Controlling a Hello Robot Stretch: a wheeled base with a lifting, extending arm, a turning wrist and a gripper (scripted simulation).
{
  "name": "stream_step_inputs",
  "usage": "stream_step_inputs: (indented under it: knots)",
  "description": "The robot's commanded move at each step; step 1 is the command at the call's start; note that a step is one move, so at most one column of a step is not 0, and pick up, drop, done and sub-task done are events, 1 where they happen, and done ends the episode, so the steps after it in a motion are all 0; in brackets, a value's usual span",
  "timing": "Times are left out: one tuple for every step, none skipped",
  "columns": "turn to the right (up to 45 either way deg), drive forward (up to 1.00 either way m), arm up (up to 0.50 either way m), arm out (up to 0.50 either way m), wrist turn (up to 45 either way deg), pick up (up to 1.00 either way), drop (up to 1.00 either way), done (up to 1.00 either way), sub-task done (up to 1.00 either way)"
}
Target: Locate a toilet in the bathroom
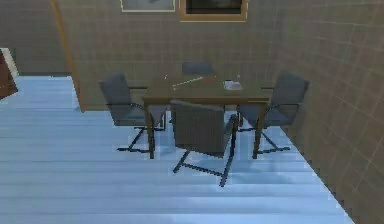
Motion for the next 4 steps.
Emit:
stream_step_inputs:
  knots:
    - [-36.0, 0.00, 0.00, 0.00, 0.0, 0.00, 0.00, 0.00, 0.00]
    - [0.0, 1.00, 0.00, 0.00, 0.0, 0.00, 0.00, 0.00, 0.00]
    - [-3.0, 0.00, 0.00, 0.00, 0.0, 0.00, 0.00, 0.00, 0.00]
    - [-12.0, 0.00, 0.00, 0.00, 0.0, 0.00, 0.00, 0.00, 0.00]
